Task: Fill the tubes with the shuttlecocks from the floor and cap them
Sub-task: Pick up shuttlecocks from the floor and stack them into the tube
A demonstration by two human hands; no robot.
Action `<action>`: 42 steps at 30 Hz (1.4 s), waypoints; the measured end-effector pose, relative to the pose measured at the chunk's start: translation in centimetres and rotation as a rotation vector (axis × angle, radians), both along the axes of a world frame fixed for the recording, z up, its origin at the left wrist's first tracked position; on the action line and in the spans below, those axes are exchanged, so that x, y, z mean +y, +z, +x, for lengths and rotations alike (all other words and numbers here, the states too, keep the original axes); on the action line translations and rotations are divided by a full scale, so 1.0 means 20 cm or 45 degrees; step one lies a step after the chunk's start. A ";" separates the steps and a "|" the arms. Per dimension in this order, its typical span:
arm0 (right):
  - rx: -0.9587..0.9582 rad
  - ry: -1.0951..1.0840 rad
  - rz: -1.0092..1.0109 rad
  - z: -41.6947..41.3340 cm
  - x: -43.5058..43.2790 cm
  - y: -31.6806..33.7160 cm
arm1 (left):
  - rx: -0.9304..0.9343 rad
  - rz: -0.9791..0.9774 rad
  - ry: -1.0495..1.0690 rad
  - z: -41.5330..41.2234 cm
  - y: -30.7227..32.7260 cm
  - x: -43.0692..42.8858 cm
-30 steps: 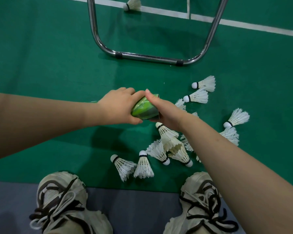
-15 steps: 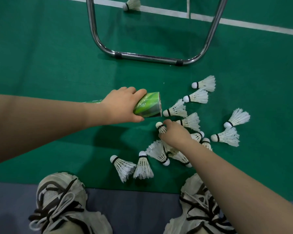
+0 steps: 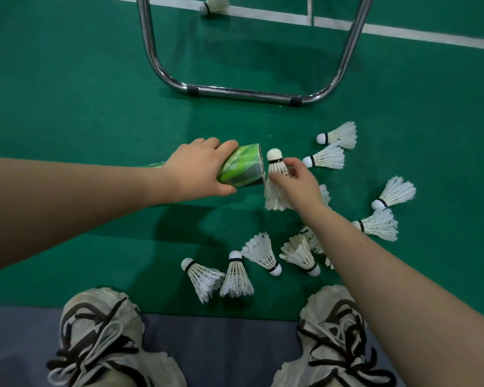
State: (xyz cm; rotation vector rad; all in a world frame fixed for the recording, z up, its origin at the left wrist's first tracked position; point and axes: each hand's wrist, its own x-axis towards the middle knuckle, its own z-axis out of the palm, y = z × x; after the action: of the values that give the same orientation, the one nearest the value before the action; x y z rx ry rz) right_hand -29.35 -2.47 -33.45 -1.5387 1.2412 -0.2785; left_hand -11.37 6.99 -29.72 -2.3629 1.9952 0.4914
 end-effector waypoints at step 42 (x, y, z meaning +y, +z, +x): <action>-0.265 0.060 0.788 0.00 -0.13 0.25 | 0.140 0.017 -0.308 0.00 0.07 -0.02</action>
State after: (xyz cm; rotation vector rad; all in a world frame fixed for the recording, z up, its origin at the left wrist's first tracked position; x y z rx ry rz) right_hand -29.35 -4.99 -28.53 -0.9751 0.9995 -0.0126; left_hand -11.37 6.69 -28.33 -2.0887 2.2762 0.6326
